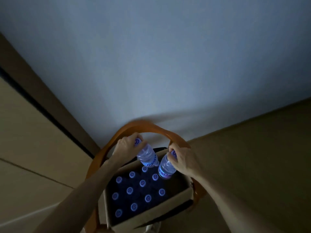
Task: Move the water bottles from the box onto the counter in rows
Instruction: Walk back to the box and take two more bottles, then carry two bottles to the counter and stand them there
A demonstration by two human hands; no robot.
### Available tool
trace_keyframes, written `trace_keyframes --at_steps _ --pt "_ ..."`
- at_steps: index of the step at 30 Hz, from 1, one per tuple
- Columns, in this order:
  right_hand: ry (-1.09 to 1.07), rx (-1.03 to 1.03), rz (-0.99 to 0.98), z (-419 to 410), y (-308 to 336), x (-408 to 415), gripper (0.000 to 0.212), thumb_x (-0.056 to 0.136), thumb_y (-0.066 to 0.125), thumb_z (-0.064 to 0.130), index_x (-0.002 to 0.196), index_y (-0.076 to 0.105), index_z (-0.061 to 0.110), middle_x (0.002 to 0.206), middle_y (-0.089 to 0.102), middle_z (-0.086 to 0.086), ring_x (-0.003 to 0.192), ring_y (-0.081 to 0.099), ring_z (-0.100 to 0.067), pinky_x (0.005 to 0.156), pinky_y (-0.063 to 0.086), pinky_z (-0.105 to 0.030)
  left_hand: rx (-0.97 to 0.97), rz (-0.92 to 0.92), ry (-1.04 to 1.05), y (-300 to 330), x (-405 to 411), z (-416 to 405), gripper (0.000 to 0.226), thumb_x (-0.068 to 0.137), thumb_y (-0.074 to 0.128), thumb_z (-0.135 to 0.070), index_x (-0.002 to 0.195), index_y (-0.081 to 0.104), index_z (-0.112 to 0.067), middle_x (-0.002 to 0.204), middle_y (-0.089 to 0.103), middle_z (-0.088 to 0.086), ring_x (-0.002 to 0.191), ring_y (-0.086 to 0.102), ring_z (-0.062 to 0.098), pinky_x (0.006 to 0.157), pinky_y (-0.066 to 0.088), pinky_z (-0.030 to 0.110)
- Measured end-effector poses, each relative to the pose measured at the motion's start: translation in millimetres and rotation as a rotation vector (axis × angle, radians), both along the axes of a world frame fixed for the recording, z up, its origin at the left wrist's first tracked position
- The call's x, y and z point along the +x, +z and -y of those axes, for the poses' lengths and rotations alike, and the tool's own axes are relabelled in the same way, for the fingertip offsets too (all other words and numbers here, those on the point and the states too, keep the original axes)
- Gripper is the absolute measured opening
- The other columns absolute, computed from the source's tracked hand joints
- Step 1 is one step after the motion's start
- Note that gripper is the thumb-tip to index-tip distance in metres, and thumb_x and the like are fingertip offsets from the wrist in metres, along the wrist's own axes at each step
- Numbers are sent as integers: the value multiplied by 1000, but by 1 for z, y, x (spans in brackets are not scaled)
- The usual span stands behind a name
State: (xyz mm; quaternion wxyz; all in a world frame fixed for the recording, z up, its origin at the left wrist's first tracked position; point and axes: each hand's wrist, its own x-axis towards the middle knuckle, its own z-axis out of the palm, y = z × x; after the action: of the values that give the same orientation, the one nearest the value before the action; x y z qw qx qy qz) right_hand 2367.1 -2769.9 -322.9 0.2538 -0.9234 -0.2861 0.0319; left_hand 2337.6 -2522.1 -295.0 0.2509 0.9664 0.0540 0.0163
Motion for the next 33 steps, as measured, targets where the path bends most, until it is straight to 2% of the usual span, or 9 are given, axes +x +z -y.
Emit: trace_keyframes --at_steps 3,6,9,13,16,19,24,27,33 --pt "68 39 139 -24 41 5 22 97 47 41 97 53 20 66 60 0 56 58 -18 55 49 -34 -22 66 213 42 -27 -17 36 77 64 -65 82 54 -31 75 64 -5 69 62 16 63 52 32" --pt "128 132 265 -54 82 5 21 94 57 33 94 59 12 61 63 -7 57 61 -32 55 41 -31 17 197 386 85 -60 -35 33 83 58 -61 85 56 -27 70 64 -2 69 61 21 63 46 31" --pt "175 211 319 -90 126 0 21 94 58 29 93 59 8 61 63 -14 59 61 -39 57 48 -40 23 311 521 128 -94 -61 25 87 54 -51 83 55 -26 74 66 -2 71 60 24 65 41 30" --pt "287 322 341 -152 182 -16 21 96 53 30 94 57 9 66 65 -12 59 60 -34 58 51 -41 40 463 638 182 -151 -104 18 87 52 -45 80 52 -28 70 65 -4 67 58 22 62 42 31" --pt "387 389 350 -202 218 -36 19 97 50 28 90 55 11 61 61 -6 54 57 -28 54 48 -37 96 552 736 215 -199 -134 17 88 52 -43 80 50 -29 62 60 -7 56 52 11 56 38 26" --pt "493 435 373 -254 246 -68 19 97 49 26 82 54 15 56 55 0 50 54 -23 53 47 -37 115 604 825 240 -252 -166 17 89 51 -40 81 55 -25 67 62 -8 65 58 16 62 38 26" --pt "553 522 294 -347 275 -141 25 94 52 28 75 48 14 59 59 -4 55 56 -27 54 44 -35 152 679 948 271 -351 -217 22 90 55 -35 74 53 -20 67 62 -2 67 60 23 61 44 30" --pt "634 532 303 -403 288 -192 26 94 52 31 74 46 17 60 59 -4 56 56 -25 54 43 -33 208 715 1026 283 -413 -252 27 91 56 -34 74 53 -13 67 62 3 65 59 24 57 42 29" --pt "776 538 293 -508 301 -301 25 95 50 37 81 51 16 65 62 -4 63 61 -30 61 49 -41 309 757 1133 292 -537 -315 28 93 54 -34 75 57 -13 63 62 1 59 61 15 50 44 25"
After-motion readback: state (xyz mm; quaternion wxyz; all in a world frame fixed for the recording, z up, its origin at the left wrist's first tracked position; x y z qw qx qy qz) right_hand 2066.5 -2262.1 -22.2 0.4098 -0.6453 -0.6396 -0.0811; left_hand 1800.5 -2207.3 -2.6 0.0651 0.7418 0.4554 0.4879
